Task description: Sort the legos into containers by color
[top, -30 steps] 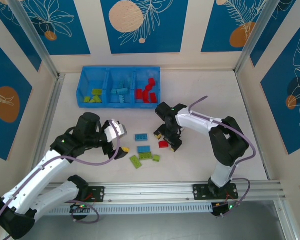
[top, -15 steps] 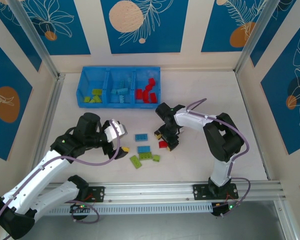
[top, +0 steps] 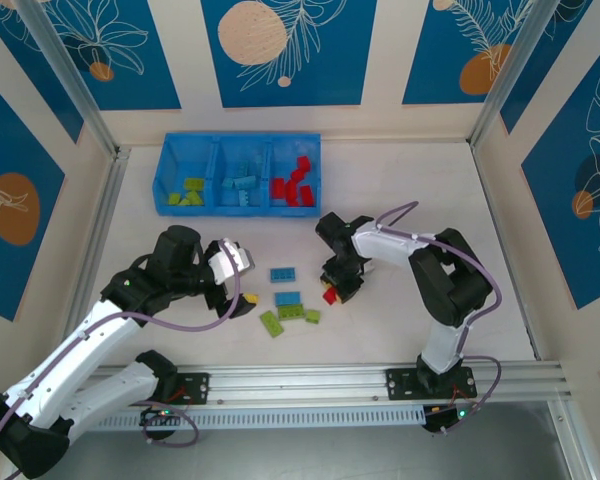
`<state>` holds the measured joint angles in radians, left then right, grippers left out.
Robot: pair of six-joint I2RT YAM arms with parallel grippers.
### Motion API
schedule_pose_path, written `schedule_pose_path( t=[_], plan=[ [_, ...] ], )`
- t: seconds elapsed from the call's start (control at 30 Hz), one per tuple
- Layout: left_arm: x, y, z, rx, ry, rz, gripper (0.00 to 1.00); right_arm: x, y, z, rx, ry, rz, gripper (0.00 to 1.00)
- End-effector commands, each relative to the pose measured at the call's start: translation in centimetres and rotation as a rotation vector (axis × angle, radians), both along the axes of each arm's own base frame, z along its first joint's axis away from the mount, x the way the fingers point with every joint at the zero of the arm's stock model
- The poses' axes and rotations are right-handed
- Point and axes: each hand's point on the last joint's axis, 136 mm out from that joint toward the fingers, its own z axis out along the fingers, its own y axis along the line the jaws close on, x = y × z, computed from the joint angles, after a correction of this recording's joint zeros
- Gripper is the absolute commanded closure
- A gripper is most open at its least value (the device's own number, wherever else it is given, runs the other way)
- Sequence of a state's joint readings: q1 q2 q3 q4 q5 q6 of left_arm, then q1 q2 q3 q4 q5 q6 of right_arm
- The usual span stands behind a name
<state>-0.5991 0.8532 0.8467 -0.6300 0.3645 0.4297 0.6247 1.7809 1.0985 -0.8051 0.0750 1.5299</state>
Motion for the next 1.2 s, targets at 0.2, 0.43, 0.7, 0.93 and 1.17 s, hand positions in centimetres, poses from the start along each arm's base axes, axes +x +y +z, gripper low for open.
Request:
schedule_pose_path(
  t=[0.2,0.43,0.7,0.93,1.17],
  plan=[
    [-0.1,0.0,0.9,0.005,-0.03,-0.008,0.0,7.6,0.0,14.0,-0.188,-0.776,0.428,0.7],
    [0.0,0.1,0.7,0.014,-0.033,0.0,0.0,13.7,6.1,20.3,-0.226,-1.153,0.936,0.69],
    [0.5,0.5,0.1,0.047,-0.04,0.026,0.0,25.2,7.4,17.7,-0.475,-0.993,1.099,0.69],
    [0.8,0.7,-0.1,0.061,-0.047,0.041,0.0,33.8,7.9,16.4,-0.531,-0.975,1.076,0.69],
    [1.0,0.7,-0.5,0.067,-0.043,0.044,0.0,35.2,8.9,19.8,-0.533,-1.04,1.088,0.33]
  ],
)
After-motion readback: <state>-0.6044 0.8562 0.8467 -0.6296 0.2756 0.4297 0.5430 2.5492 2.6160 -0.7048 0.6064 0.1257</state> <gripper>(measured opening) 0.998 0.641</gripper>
